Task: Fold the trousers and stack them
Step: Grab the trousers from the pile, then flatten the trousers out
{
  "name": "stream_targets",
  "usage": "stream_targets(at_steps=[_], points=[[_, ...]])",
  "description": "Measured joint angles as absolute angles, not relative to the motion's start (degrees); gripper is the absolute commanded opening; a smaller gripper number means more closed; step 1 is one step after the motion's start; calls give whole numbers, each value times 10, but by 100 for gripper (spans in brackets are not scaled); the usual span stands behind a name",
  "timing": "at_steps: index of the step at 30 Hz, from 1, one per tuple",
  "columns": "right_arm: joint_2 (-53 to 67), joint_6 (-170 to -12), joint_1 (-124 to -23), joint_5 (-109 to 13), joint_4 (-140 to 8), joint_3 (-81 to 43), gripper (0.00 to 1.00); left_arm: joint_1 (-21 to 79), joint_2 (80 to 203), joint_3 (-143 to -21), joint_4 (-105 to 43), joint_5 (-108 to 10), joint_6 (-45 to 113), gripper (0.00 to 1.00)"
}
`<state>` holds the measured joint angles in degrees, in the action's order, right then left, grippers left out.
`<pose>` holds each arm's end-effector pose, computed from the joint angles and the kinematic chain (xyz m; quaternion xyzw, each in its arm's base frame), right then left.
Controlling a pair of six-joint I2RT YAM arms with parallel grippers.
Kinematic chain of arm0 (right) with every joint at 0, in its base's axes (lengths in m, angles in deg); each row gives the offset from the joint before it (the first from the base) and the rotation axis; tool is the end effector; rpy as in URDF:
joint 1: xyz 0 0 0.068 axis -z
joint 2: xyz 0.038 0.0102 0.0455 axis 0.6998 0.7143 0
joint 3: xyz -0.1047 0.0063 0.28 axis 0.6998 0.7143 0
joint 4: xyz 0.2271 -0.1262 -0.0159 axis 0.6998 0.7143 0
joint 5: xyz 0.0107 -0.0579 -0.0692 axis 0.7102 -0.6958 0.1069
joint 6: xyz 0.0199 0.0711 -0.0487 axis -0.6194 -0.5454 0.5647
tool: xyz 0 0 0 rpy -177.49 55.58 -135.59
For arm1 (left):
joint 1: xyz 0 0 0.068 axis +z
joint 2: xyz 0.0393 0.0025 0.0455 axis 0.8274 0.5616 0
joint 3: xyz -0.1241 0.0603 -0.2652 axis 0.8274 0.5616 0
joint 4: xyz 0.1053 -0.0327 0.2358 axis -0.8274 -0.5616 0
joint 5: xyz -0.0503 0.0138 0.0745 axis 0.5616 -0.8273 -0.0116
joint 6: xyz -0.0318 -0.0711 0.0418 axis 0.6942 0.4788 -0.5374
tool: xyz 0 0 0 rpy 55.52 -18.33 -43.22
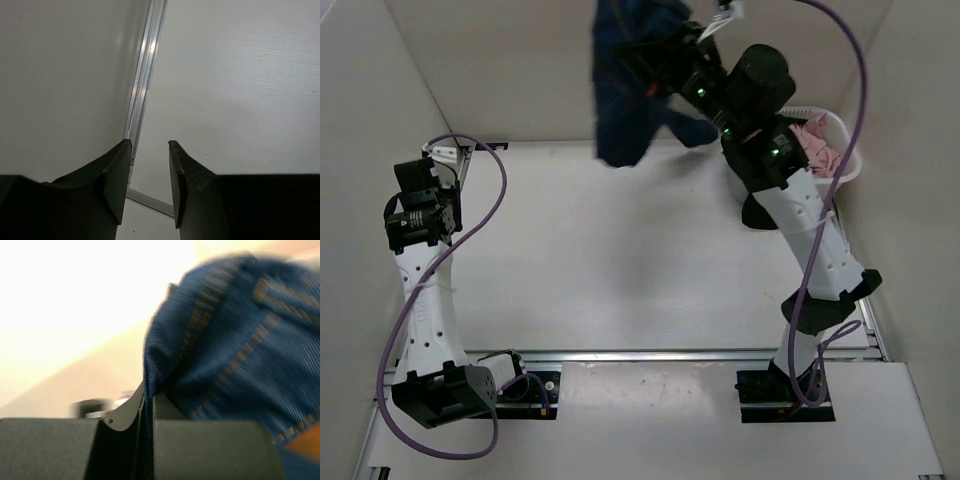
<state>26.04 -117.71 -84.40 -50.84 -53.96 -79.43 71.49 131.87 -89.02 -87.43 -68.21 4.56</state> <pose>0.2822 0.2449 0.6521 -0.0645 0.5451 0.5170 0.6568 0.2273 0.0789 0.3947 -0.0192 0.9064 0.2014 0.3708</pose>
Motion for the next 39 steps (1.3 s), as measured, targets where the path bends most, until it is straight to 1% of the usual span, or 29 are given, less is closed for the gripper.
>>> stream_targets(at_steps=[2,3,6,9,10,12,15,16,17,18,19,20,21,22,23,24,27,29,31,36,37,39], points=[[278,-1183,-897,-489,-582,-811,0,715,1320,-899,-875,-707,57,52],[280,-1185,-910,-484,-592,-811,0,715,1320,-907,-875,-717,61,55],[260,-1195,-924,-477,-622,-751,0,716,1323,-937,-871,-737,70,57],[196,-1199,-921,-501,-615,-609,0,716,1323,-957,-862,-750,73,63],[165,-1199,-919,-518,-597,-547,0,716,1322,-957,-858,-751,71,69],[101,-1204,-918,-565,-577,-413,1,717,1322,-951,-853,-750,60,76],[6,-1218,-905,-633,-508,-210,8,718,1308,-904,-843,-731,34,81],[-18,-1224,-897,-655,-485,-155,12,718,1302,-882,-845,-721,21,81],[-37,-1229,-888,-671,-461,-106,20,718,1295,-857,-848,-709,6,81],[-54,-1235,-877,-690,-427,-57,20,718,1290,-832,-855,-698,-9,81],[-64,-1238,-867,-705,-404,-21,22,718,1287,-808,-864,-688,-27,81],[-71,-1242,-857,-719,-383,9,30,718,1286,-785,-868,-682,-45,81],[-75,-1245,-848,-731,-364,32,41,718,1286,-760,-871,-675,-62,81],[-78,-1248,-841,-739,-344,48,55,718,1286,-736,-877,-673,-83,81],[-80,-1250,-833,-747,-328,59,72,716,1288,-709,-881,-671,-104,81],[-81,-1253,-825,-752,-316,64,78,714,1288,-681,-885,-671,-123,81],[-82,-1245,-807,-764,-303,65,86,711,1289,-588,-887,-688,-179,82],[-79,-1242,-798,-768,-298,55,86,710,1289,-526,-881,-716,-212,84],[-65,-1236,-786,-769,-293,30,90,709,1287,-474,-876,-743,-242,86],[32,-1233,-739,-774,-293,-69,94,711,1277,-411,-861,-777,-275,88],[57,-1237,-729,-775,-292,-87,98,711,1275,-398,-850,-783,-277,88],[106,-1247,-714,-777,-291,-116,98,711,1275,-369,-830,-795,-281,91]])
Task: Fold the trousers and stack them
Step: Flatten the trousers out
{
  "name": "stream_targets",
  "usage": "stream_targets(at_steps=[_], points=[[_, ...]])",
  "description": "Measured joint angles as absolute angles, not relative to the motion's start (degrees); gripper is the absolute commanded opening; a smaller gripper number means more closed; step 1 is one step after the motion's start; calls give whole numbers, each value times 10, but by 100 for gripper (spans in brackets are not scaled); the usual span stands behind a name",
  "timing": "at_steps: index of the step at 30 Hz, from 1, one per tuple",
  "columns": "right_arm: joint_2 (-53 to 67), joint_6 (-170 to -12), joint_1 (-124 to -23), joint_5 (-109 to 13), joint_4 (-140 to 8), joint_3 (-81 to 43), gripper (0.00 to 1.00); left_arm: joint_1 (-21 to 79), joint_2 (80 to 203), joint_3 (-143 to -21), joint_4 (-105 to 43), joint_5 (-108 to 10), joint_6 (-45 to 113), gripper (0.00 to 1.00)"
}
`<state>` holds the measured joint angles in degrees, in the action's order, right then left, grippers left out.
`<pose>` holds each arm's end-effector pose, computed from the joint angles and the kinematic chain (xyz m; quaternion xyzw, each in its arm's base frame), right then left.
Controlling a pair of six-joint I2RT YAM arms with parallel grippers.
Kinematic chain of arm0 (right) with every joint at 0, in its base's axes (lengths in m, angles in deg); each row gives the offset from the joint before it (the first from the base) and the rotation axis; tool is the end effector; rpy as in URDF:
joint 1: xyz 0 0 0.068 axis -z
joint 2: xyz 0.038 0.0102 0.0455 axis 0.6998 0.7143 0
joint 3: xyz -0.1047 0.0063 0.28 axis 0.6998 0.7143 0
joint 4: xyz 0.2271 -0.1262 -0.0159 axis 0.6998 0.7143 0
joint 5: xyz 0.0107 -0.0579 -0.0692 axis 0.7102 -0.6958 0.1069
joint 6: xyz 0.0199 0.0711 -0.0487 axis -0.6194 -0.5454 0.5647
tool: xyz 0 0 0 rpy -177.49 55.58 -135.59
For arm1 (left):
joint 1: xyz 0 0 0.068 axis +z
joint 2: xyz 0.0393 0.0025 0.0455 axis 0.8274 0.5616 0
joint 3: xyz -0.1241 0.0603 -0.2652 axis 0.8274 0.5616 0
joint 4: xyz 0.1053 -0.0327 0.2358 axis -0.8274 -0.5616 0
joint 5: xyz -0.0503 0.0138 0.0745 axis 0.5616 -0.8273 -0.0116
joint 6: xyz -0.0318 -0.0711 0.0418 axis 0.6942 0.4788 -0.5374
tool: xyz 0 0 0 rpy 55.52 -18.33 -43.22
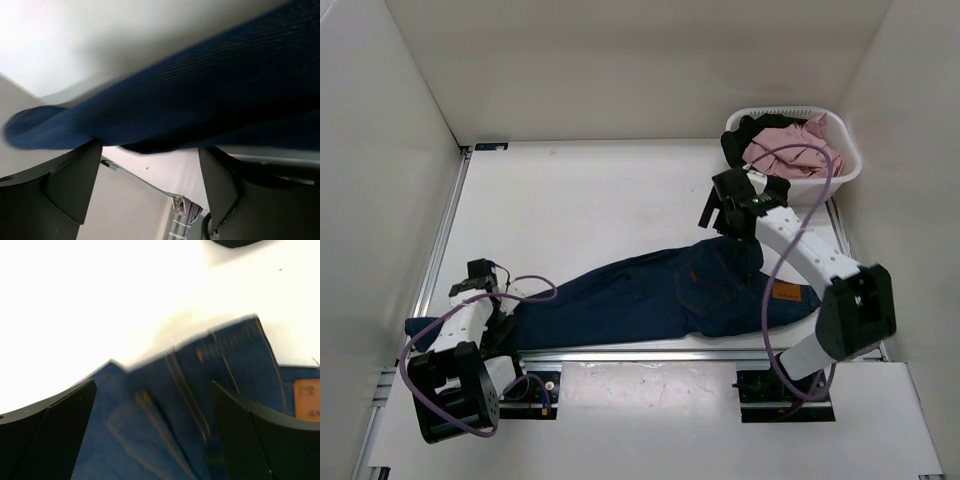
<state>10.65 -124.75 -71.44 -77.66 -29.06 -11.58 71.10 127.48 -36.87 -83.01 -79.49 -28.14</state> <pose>0.3085 0.1240 0.2730 0.1687 0.9194 0.0164 0.3550 0.1194 0.0632 0.1349 -0.2903 -0.9365 -0.1864 0.0629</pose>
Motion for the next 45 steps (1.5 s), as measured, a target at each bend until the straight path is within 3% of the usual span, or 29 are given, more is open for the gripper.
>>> stream_targets(at_steps=[5,7,9,10,11,12,14,19,24,28,31,34,35,37,39,42,45], points=[[253,-1262,-685,-759,-272,-191,99,711,1284,-296,-784,-815,-287,91],[298,-1262,-678,-740,-271,-198,92,710,1288,-295,-776,-819,-287,83],[333,-1260,-673,-718,-267,-191,65,710,1295,-291,-770,-825,-286,65],[342,-1261,-672,-710,-265,-184,50,710,1300,-289,-766,-825,-285,38],[346,-1259,-670,-703,-262,-177,24,710,1306,-287,-760,-832,-279,23],[346,-1256,-670,-698,-259,-172,15,710,1311,-290,-767,-828,-269,14],[341,-1259,-670,-694,-255,-173,3,711,1327,-296,-771,-824,-259,14],[313,-1236,-672,-707,-220,-244,0,714,1384,-379,-793,-819,-236,14],[258,-1198,-673,-718,-213,-399,0,713,1426,-593,-750,-808,-212,14],[166,-1184,-673,-720,-233,-447,0,707,1429,-713,-743,-808,-205,14],[69,-1181,-674,-733,-254,-415,0,700,1426,-757,-758,-803,-207,37],[-33,-1181,-672,-751,-277,-326,0,687,1418,-749,-789,-789,-210,48],[-58,-1183,-670,-756,-277,-293,0,683,1415,-735,-802,-781,-208,61],[-97,-1194,-669,-769,-273,-222,0,676,1412,-700,-849,-751,-206,72],[-119,-1218,-668,-787,-253,-155,0,673,1407,-655,-896,-718,-207,92],[-142,-1264,-668,-806,-240,-29,3,669,1379,-571,-948,-699,-211,100],[-175,-1311,-662,-814,-217,93,3,670,1339,-527,-962,-714,-214,100]])
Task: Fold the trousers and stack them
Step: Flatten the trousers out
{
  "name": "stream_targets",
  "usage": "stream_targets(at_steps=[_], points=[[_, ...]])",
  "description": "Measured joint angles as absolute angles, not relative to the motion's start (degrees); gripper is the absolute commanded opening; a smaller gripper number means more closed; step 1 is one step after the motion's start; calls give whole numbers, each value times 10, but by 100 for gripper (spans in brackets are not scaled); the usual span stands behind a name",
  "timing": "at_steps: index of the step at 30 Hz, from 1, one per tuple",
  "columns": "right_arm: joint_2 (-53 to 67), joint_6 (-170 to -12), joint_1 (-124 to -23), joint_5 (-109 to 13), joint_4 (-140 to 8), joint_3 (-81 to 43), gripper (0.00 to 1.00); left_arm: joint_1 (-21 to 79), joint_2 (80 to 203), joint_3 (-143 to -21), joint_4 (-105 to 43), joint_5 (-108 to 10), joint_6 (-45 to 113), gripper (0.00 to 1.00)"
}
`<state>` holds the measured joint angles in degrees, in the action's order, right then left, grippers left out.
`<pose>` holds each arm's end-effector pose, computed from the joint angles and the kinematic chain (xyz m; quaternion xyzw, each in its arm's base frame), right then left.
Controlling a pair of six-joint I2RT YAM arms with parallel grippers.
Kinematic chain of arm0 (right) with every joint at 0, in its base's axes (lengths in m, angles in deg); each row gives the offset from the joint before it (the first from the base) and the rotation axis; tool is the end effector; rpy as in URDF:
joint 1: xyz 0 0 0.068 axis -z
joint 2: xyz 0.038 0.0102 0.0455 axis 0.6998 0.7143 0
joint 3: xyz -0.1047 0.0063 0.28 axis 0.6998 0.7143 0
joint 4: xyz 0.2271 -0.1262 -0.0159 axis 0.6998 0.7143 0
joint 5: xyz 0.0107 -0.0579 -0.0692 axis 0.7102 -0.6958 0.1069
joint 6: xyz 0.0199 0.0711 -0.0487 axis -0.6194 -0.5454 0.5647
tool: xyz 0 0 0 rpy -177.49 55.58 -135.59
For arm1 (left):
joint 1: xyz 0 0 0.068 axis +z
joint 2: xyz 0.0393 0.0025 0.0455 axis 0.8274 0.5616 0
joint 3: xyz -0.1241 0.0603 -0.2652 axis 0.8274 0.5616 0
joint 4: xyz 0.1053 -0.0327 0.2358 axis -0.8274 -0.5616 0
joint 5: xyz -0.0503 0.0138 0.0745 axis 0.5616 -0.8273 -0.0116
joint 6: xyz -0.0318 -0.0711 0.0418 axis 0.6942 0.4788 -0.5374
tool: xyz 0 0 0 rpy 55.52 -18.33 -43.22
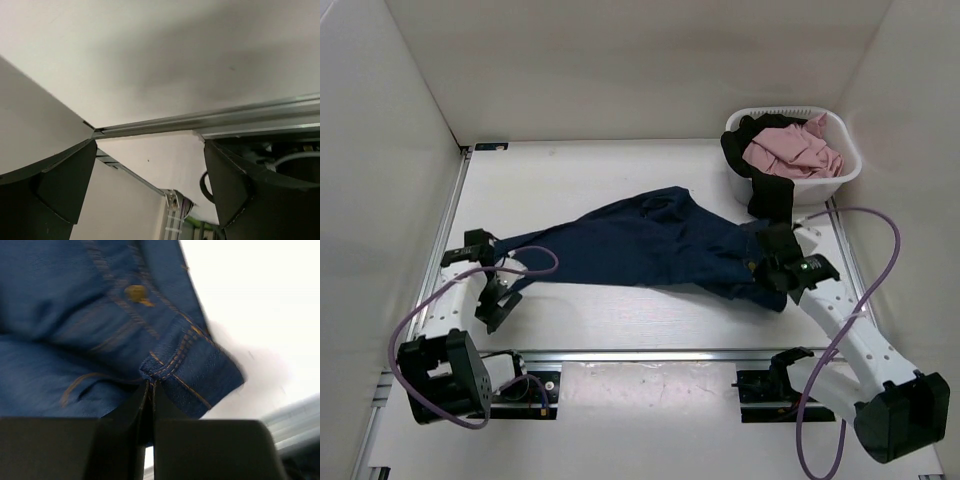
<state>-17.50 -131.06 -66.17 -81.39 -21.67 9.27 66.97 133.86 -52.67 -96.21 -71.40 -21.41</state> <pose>0.1944 0.0405 0.2599 0.2687 0.8895 -0.0070 0.3695 0.1563 0.0501 0.1842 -0.2796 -0.9523 -0.1150 0.0413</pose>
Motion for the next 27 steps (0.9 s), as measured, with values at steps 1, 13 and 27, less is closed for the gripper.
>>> stream_targets(at_steps=[1,13,27], points=[[-186,-1326,-660,-816,-207,119,3,674,1331,-525,-957,-722,-214,100],[-262,-1407,-651,-876,-186,176,3,745,1527,-691,-783,-755,-156,95],[-263,-1408,-647,-902,-153,169,2,757,1723,-785,-755,-745,-153,41]])
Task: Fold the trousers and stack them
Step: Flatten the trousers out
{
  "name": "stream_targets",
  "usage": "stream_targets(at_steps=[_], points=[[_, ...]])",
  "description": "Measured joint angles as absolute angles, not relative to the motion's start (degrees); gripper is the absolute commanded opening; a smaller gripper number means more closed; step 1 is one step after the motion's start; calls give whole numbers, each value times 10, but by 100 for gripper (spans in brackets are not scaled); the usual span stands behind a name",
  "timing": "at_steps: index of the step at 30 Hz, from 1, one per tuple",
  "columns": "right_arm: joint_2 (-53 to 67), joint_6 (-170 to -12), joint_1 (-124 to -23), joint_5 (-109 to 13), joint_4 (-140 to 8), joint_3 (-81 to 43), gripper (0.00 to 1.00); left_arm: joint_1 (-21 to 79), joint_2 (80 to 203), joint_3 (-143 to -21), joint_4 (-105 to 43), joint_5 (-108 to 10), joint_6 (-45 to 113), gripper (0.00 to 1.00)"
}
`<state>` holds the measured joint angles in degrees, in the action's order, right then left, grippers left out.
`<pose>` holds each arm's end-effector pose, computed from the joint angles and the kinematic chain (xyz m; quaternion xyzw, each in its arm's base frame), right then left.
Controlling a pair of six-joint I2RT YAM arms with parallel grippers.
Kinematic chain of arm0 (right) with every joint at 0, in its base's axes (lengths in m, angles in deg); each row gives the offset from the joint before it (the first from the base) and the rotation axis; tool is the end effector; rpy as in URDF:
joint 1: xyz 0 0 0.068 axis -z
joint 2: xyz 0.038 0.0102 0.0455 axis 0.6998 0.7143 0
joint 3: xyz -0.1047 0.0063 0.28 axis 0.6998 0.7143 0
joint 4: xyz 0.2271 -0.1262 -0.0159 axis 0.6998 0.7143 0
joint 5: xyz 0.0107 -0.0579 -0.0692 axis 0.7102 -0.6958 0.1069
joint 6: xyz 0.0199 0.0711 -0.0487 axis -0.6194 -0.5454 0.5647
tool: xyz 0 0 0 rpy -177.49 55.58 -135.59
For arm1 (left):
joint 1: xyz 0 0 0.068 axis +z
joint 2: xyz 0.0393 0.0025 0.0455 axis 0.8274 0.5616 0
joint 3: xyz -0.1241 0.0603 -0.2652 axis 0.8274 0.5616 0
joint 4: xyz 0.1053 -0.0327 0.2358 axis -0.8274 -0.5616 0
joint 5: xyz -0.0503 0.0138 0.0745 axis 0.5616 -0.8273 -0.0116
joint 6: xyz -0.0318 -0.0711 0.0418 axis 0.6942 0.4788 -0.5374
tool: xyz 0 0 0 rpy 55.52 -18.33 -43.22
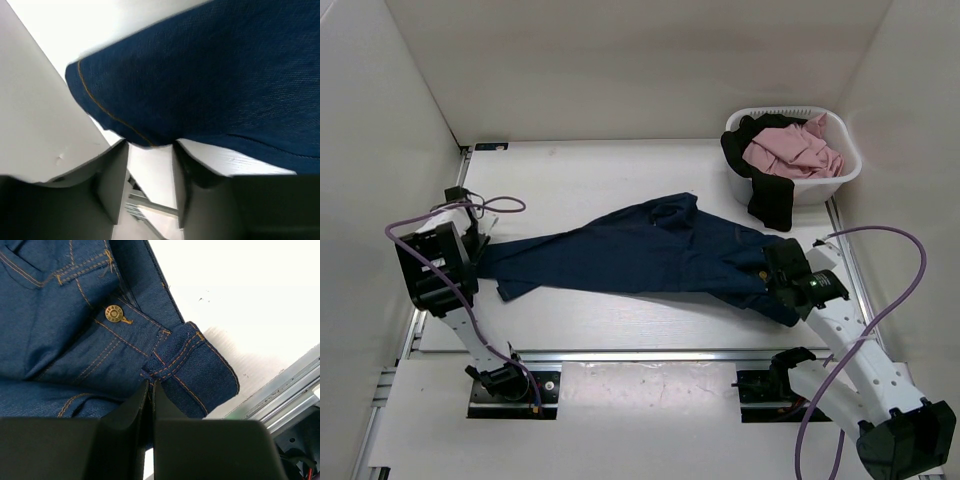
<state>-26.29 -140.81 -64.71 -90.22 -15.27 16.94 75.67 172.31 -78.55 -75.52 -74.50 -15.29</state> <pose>0.1521 0.0084 0.2354 0.3615 0.8497 -0.0688 0.3776 0.3297 0.1434 0.1440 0.1425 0.9749 0.1709 0.0047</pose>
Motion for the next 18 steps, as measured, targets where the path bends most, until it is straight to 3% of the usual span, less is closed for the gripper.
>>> stream_targets(at_steps=[1,2,12,15,17,18], points=[[-263,-1408,-647,-904,-151,166,1,761,1723,-786,-756,-744,-154,23],[-263,-1408,-647,-906,-150,163,1,768,1724,-787,-757,-744,-156,16],[-311,-1407,-647,-922,-112,151,0,786,1708,-789,-764,-741,-163,14],[-332,-1408,-647,-929,-98,148,0,785,1685,-789,-769,-720,-180,50],[-341,-1409,-647,-931,-90,148,0,782,1670,-789,-773,-711,-188,62],[-346,-1409,-647,-932,-88,148,0,780,1664,-789,-774,-709,-191,63]])
